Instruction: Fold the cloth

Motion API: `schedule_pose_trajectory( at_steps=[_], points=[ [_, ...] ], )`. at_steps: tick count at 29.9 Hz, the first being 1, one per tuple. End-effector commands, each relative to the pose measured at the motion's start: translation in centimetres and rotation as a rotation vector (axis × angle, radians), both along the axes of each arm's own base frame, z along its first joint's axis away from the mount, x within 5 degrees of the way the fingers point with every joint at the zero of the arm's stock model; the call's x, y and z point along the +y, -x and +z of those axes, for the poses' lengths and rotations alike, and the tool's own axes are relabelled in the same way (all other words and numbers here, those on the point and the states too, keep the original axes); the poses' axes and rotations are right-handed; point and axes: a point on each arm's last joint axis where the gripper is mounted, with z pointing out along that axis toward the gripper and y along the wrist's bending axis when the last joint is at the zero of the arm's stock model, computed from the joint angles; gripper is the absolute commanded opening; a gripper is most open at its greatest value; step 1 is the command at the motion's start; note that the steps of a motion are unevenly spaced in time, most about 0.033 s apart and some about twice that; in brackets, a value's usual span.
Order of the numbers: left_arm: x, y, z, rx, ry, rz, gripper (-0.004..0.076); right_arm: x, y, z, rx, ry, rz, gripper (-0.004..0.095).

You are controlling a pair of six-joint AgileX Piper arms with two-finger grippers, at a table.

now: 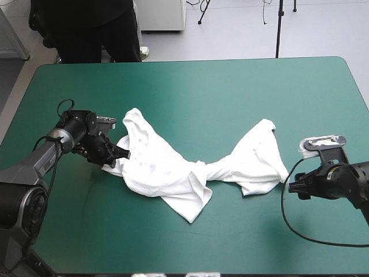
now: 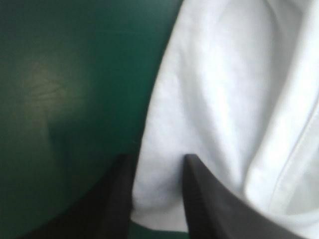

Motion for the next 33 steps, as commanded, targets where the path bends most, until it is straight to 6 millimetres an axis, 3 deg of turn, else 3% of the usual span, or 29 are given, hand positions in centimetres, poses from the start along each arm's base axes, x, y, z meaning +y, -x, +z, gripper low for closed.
schedule_pose_trajectory(
  at_steps=[1, 3, 10, 22, 26, 33],
  points=[
    [-0.7, 0.0, 0.7, -0.022, 0.015, -0.016, 0.0046, 0.2, -1.7, -1.3, -0.035, 0.006, 0.003, 0.0739],
    [-0.9, 0.1, 0.7, -0.022, 0.013, -0.022, -0.0008, 0.4, -2.9, -2.1, -0.050, 0.000, 0.006, 0.0739],
    [-1.1, 0.1, 0.7, -0.023, 0.017, -0.025, -0.0009, 1.1, -6.4, -5.3, 0.006, 0.002, 0.017, 0.0739],
    [-1.1, 0.0, 0.7, -0.027, 0.017, -0.025, -0.0009, 2.5, -9.5, -10.5, 0.149, -0.088, 0.026, 0.0716],
    [-1.1, 0.0, 0.7, -0.027, 0.017, -0.025, -0.0009, 2.7, -9.8, -11.6, 0.200, -0.111, 0.014, 0.0540],
    [-1.1, 0.0, 0.7, -0.029, 0.017, -0.025, -0.0009, 3.2, -10.0, -12.4, 0.231, -0.141, 0.063, 0.0058]
  ],
)
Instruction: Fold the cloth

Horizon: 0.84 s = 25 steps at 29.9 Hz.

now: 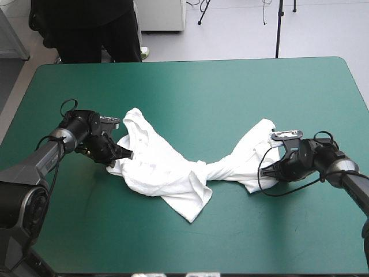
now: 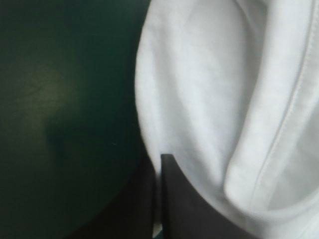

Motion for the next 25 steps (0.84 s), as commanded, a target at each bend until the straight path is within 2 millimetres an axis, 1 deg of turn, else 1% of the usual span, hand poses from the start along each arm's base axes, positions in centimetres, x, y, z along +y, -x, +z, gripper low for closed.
schedule_pose_trajectory(
  at_steps=[1, 2, 7, 9, 11, 13, 14, 17, 21, 23, 25],
  points=[
    [-0.3, 0.0, 0.7, -0.029, 0.009, -0.004, -0.0009, 0.4, -0.1, -0.9, 0.038, -0.039, -0.004, 0.0003],
    [-0.3, 0.0, 0.7, -0.029, 0.007, -0.005, -0.0009, 0.4, -0.1, -1.0, 0.045, -0.039, -0.006, -0.0013],
    [-0.3, -0.1, 0.8, -0.031, 0.006, -0.006, -0.0009, 0.5, 0.1, -1.0, 0.074, -0.051, -0.009, -0.0017],
    [-0.3, 0.1, 1.2, -0.007, 0.002, -0.018, -0.0009, 0.6, 0.2, 0.0, 0.094, -0.053, -0.001, -0.0017],
    [-0.2, 0.5, 2.4, 0.001, 0.002, -0.030, -0.0009, 0.6, 0.5, 1.5, 0.107, -0.057, 0.010, -0.0017],
    [-0.2, 1.0, 4.0, -0.027, 0.008, -0.034, -0.0009, 0.7, 0.8, 3.8, 0.080, -0.074, 0.017, -0.0017],
    [-0.1, 1.3, 5.1, -0.057, 0.012, -0.034, -0.0009, 0.8, 0.9, 4.9, 0.058, -0.086, 0.019, -0.0017],
    [0.0, 2.6, 8.5, -0.160, 0.033, -0.033, -0.0009, 0.8, 1.4, 9.2, -0.071, -0.113, 0.029, -0.0017],
    [0.2, 4.5, 12.7, -0.266, 0.055, -0.034, -0.0009, 0.6, 3.0, 15.4, -0.258, -0.142, 0.040, -0.0017],
    [0.1, 5.8, 15.0, -0.323, 0.098, -0.032, -0.0009, 0.5, 3.9, 18.4, -0.341, -0.161, 0.037, -0.0017],
    [0.0, 7.0, 17.5, -0.398, 0.143, -0.035, -0.0009, 0.3, 5.0, 22.0, -0.460, -0.182, 0.032, -0.0017]
  ],
)
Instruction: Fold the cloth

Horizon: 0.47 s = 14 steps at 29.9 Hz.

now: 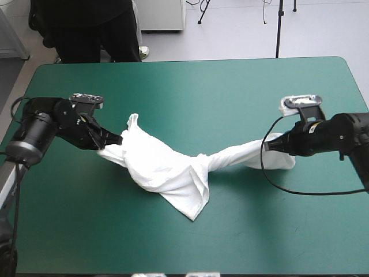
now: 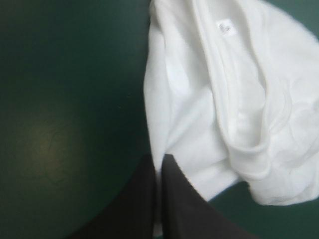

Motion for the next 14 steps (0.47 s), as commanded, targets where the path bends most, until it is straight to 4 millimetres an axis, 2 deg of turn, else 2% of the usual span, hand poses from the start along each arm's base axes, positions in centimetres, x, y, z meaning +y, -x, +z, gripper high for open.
schedule_pose_trajectory(
  at_steps=[1, 6, 9, 12, 14],
  points=[
    [-0.3, 2.8, 6.2, -0.196, 0.101, -0.017, -0.0009, -0.2, 2.3, 7.5, -0.265, -0.061, -0.008, -0.0017],
    [-0.3, 6.3, 14.5, -0.480, 0.192, -0.044, -0.0009, -0.7, 5.6, 16.0, -0.568, -0.117, -0.012, -0.0017],
    [0.0, 9.2, 19.6, -0.679, 0.239, -0.060, -0.0009, -1.1, 8.1, 20.4, -0.739, -0.145, -0.011, -0.0017],
    [0.4, 11.8, 23.9, -0.851, 0.268, -0.065, -0.0009, -1.5, 10.7, 23.8, -0.889, -0.170, -0.011, -0.0017],
    [0.7, 13.6, 26.1, -0.948, 0.280, -0.073, -0.0009, -1.7, 12.1, 25.2, -0.955, -0.181, -0.010, -0.0017]
  ],
)
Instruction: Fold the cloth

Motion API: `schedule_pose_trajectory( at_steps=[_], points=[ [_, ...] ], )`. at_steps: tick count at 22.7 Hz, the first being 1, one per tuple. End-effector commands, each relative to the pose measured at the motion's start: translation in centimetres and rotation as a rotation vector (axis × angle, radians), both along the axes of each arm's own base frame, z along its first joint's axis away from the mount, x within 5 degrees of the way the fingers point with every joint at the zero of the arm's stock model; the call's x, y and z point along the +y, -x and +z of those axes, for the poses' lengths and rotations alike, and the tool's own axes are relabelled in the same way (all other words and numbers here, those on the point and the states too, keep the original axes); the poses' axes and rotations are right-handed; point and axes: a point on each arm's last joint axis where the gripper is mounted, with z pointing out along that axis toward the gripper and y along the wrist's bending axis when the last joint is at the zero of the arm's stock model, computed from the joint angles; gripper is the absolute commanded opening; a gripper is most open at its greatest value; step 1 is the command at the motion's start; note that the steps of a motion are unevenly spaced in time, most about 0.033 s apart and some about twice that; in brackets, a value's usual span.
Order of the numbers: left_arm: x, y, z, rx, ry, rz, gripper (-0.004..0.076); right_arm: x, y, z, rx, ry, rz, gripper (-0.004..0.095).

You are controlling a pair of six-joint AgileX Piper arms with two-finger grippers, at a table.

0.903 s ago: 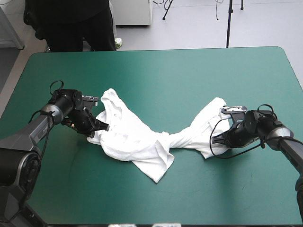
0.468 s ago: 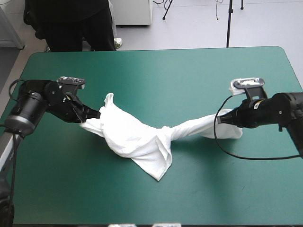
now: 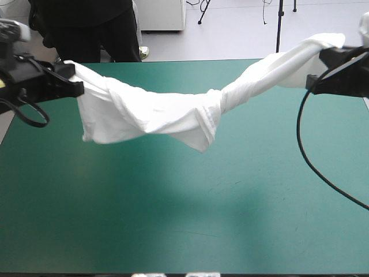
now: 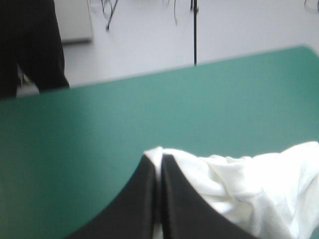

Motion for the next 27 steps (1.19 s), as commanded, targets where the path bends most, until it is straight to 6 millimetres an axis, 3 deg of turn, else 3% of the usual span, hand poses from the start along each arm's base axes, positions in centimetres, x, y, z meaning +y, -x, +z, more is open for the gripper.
schedule_pose_trajectory(
  at_steps=[1, 4, 10, 12, 16, 19, 21, 27],
  points=[
    [0.4, 4.1, 4.9, -0.247, 0.071, -0.008, -0.0009, -0.5, 3.4, 3.7, -0.217, -0.051, -0.002, -0.0017],
    [0.5, 5.8, 6.3, -0.316, 0.095, -0.026, -0.0009, -0.6, 4.6, 4.4, -0.251, -0.071, 0.005, -0.0017],
    [0.3, 8.6, 6.4, -0.309, 0.093, -0.102, -0.0009, -0.3, 6.6, 4.3, -0.224, -0.095, 0.068, -0.0017],
    [-0.1, 9.1, 5.7, -0.267, 0.075, -0.151, -0.0009, -0.3, 7.7, 4.0, -0.198, -0.087, 0.086, -0.0017],
    [-0.4, 9.2, 2.4, -0.110, 0.034, -0.171, -0.0009, -0.4, 9.3, 2.0, -0.137, -0.094, 0.106, -0.0017],
    [-0.4, 9.0, 0.3, -0.028, 0.032, -0.158, -0.0009, -0.2, 8.6, -0.2, -0.049, -0.105, 0.106, -0.0017],
    [-0.5, 8.7, -0.9, 0.020, 0.035, -0.152, -0.0009, 0.1, 7.1, -2.2, 0.060, -0.094, 0.111, -0.0017],
    [-1.4, 7.5, -3.2, 0.140, 0.068, -0.167, -0.0009, 1.0, 4.2, -6.5, 0.270, -0.128, 0.132, -0.0017]
  ],
)
